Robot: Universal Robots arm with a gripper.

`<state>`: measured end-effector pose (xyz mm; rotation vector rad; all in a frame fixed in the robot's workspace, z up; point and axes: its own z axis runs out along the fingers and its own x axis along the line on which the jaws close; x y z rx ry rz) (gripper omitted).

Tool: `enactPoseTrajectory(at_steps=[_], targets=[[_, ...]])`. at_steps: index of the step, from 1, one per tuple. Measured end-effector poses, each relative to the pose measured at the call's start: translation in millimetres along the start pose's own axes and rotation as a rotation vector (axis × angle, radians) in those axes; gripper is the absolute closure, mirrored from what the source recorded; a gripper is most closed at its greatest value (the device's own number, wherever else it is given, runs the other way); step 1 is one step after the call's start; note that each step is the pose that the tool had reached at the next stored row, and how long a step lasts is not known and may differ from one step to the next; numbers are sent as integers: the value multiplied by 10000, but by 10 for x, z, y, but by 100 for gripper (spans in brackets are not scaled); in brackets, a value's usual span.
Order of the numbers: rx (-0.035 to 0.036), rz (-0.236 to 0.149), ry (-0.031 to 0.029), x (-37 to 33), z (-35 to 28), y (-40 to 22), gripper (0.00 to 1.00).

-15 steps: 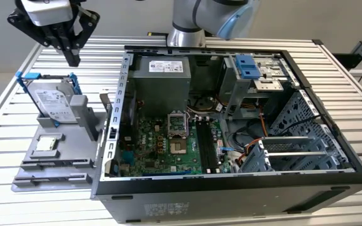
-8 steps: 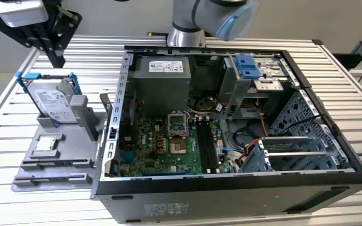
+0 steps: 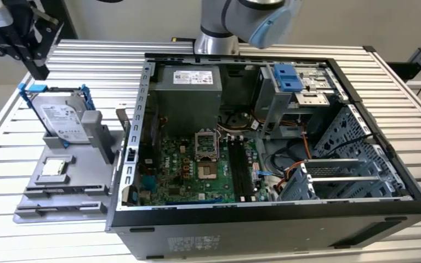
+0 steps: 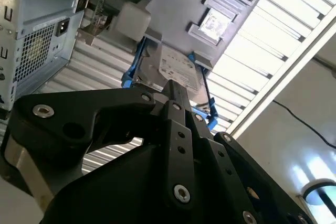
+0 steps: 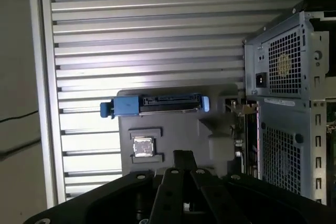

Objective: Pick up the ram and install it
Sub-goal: 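Reach for the ram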

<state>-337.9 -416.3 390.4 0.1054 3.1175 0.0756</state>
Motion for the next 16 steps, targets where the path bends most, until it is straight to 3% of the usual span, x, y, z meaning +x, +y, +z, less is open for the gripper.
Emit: enactPoseTrajectory(at_steps=[2,9,16], targets=[[0,-14,2,65,0,-6,100],[2,-22,5,69,-2,-16,100],[0,-23,2,44,-6,-243,100]])
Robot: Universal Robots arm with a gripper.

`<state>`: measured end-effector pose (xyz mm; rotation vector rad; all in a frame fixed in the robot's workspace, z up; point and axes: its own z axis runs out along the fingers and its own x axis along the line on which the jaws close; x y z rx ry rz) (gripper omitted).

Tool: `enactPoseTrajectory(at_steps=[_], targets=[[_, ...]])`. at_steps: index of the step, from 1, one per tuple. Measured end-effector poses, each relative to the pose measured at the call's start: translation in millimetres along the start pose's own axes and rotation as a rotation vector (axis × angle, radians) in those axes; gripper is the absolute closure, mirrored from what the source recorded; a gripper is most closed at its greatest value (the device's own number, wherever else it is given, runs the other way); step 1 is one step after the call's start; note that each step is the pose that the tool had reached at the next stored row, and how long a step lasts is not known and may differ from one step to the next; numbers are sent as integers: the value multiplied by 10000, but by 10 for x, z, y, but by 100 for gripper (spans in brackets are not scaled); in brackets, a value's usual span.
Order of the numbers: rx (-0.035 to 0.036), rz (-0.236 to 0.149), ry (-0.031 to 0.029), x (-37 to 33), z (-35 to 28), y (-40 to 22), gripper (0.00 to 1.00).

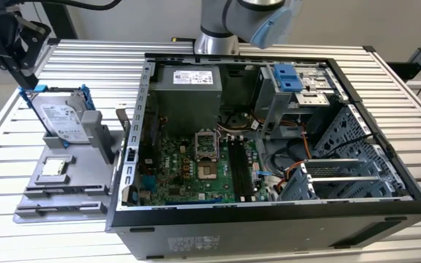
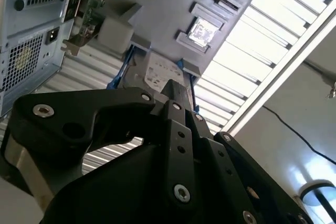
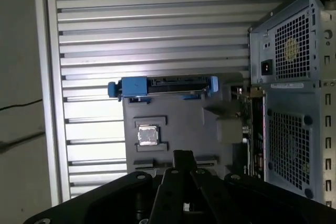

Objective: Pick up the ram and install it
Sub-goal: 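Reach for the ram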

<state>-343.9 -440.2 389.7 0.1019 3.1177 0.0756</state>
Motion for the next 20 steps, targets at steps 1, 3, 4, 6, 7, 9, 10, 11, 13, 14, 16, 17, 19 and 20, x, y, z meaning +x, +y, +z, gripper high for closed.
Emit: enactPoseTrajectory(at_steps=[1,3,4,6,7,9,10,11,13,14,16,17,19,20], targets=[[0,0,0,-3,-1,-35,100],[0,1,-1,-8,-2,-113,100],[0,1,-1,-11,-2,-154,100],[-1,-72,3,-14,0,-179,100],[-2,-135,6,-14,2,-184,100],[-4,-188,8,-15,6,-207,100],[-4,-190,10,-16,7,-223,100],[-4,-190,9,-17,8,-242,100],[-4,-189,9,-21,9,-303,100],[-4,-188,9,-23,8,-341,100],[-4,-190,9,-29,8,-426,100],[-4,-190,9,-32,8,-470,100],[-4,-189,9,-37,8,-557,100],[-4,-189,9,-40,8,-601,100]])
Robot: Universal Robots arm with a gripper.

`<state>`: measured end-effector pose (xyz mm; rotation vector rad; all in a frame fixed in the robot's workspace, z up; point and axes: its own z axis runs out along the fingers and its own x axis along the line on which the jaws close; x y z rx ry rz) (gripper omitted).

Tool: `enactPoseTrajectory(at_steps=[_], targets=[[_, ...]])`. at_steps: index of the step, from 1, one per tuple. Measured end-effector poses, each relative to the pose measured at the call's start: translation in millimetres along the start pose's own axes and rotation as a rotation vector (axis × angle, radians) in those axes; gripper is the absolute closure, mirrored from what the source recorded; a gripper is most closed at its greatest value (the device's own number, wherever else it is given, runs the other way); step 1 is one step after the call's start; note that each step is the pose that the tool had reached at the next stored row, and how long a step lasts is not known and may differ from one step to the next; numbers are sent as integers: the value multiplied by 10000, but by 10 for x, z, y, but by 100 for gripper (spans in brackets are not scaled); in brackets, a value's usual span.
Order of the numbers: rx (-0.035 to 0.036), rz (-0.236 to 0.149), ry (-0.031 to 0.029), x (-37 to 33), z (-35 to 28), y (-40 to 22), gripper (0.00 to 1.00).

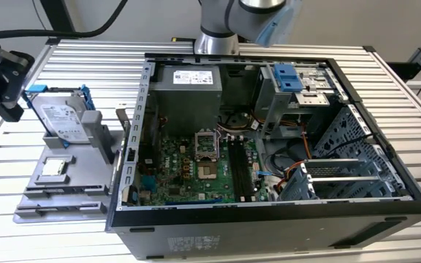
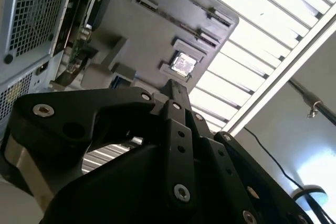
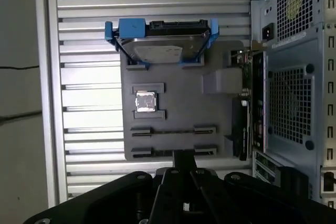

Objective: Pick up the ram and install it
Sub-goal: 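Reach for the ram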

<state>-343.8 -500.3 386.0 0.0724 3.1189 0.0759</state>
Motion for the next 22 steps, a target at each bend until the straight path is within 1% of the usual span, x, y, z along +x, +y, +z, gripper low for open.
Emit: enactPoseTrajectory(at_steps=[4,5,7,9,12,14,22], targets=[[1,-2,1,-8,2,-166,100],[0,0,1,-9,2,-198,100],[0,0,0,-11,5,-241,100],[-8,-36,-2,7,5,-247,100],[-13,-243,7,18,4,-248,100],[-7,-127,1,29,6,-248,100],[-1,-2,-5,29,7,-249,100]])
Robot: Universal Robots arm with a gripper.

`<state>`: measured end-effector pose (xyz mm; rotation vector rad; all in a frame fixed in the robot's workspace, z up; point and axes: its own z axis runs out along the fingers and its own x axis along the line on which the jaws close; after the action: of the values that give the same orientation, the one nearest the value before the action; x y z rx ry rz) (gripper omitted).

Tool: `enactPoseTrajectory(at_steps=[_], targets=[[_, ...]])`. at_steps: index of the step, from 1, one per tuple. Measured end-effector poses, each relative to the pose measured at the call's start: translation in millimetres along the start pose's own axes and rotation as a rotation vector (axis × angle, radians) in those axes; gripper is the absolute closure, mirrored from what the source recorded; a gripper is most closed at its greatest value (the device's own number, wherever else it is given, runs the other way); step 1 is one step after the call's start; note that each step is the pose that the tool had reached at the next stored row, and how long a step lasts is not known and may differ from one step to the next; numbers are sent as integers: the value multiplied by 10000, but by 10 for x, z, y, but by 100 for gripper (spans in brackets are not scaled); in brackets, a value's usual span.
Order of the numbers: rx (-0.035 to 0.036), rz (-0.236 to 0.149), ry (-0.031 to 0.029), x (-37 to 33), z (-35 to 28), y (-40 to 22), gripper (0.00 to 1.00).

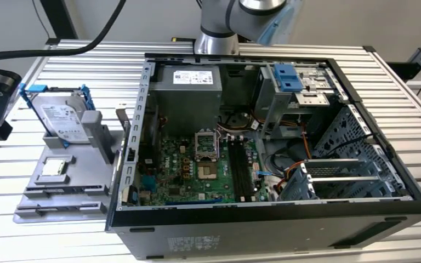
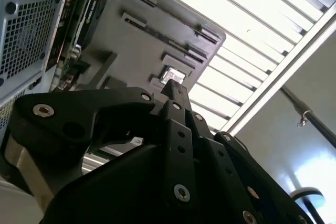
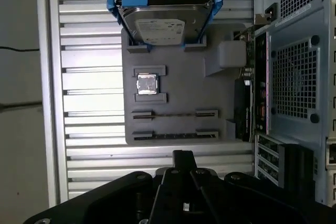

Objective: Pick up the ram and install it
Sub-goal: 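Reach for the ram, then pick up the ram and move it above insertion slot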

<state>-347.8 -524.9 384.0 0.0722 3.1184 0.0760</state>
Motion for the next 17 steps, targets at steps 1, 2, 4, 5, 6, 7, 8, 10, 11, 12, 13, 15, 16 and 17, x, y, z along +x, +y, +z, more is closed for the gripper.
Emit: enactPoseTrajectory(at_steps=[1,2,4,5,6,7,8,10,11,12,13,15,16,17], targets=[[0,4,0,0,0,0,100],[0,-22,0,0,0,0,100],[-6,-303,15,1,0,1,100],[-10,-487,23,1,0,0,100],[-13,-674,33,1,0,0,100],[-18,-854,41,1,1,0,100],[-22,-1033,50,1,1,0,100],[-28,-1392,68,1,0,0,100],[-32,-1573,77,0,0,0,100],[-36,-1751,86,1,0,0,100],[-40,-1933,94,1,1,0,100],[-44,-2183,107,1,0,0,100],[-44,-2223,109,2,0,0,100],[-44,-2224,110,2,0,0,100]])
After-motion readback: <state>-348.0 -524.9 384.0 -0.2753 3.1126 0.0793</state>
